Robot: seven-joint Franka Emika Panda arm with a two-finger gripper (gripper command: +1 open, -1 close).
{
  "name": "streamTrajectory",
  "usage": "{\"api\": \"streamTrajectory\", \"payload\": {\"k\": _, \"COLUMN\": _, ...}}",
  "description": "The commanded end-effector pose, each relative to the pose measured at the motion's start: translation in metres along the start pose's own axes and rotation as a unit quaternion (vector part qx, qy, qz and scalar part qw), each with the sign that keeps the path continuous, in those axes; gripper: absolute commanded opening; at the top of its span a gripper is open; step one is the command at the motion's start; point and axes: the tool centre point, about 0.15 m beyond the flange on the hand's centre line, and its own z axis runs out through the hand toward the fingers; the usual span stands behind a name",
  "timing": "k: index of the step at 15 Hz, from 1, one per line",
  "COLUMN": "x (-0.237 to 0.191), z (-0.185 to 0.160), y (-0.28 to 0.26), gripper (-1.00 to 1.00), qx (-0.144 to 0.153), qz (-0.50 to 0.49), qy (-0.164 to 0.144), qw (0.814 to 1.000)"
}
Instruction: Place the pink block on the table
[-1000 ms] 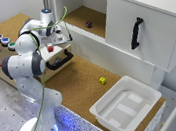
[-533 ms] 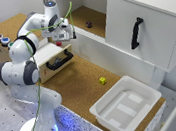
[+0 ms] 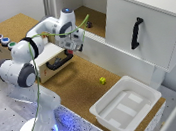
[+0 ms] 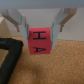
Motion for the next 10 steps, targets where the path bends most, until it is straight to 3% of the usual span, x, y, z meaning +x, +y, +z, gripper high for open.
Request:
{"api": "streamTrajectory", "payload": {"k": 1, "x": 0.02, "z": 0.061, "y": 0.032, "gripper": -1.0, "qx": -0.009, "qz": 0.056, "qy": 0.006, "qw": 0.998}}
{"api": "streamTrajectory", "payload": {"k": 7, "x": 0.044, "z": 0.112, "y": 0.073, "gripper": -1.0, "qx": -0.008, "qz": 0.092, "qy": 0.007, "qw": 0.996}}
{"api": "streamTrajectory", "payload": {"k": 10, "x": 0.041, "z": 0.133, "y": 0.084, "gripper": -1.0, "qx": -0.01, "qz": 0.097, "qy": -0.008, "qw": 0.995}}
